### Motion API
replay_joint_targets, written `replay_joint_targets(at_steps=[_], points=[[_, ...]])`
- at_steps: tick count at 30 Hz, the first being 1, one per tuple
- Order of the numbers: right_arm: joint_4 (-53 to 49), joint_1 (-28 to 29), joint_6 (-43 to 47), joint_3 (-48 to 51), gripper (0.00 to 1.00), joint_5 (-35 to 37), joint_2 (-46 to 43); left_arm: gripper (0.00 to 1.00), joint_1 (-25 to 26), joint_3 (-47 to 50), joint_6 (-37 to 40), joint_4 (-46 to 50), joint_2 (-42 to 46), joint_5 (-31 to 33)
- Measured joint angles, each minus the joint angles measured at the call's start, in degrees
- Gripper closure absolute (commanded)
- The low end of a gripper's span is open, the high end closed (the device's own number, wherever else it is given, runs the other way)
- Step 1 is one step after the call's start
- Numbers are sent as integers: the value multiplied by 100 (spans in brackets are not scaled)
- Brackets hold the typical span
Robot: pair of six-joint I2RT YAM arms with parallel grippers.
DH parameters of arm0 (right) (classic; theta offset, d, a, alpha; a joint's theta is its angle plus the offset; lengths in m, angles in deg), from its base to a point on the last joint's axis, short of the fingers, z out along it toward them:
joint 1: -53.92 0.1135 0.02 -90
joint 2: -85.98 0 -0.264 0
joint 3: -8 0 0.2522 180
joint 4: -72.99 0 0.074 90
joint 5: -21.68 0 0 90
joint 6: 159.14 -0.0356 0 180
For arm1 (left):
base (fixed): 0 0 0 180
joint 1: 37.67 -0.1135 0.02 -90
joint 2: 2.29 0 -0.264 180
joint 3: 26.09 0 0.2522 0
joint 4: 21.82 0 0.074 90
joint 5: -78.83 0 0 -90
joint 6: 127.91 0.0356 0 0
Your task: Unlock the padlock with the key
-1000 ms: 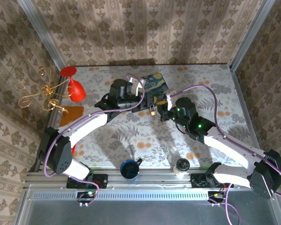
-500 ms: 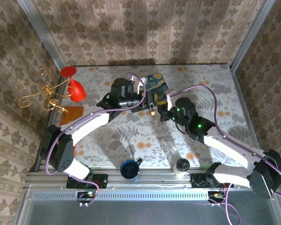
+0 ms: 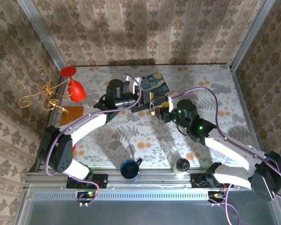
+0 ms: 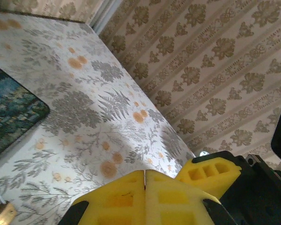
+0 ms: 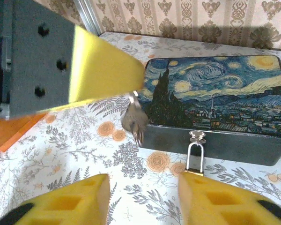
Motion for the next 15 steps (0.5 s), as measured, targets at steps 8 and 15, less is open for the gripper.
replay_joint_targets(at_steps=[8, 15], points=[[293, -868, -798, 87, 52, -960, -328, 100, -114, 35, 284, -35, 468, 87], [136, -46, -247, 20, 58, -166, -326, 100, -114, 11, 162, 446, 625, 629]])
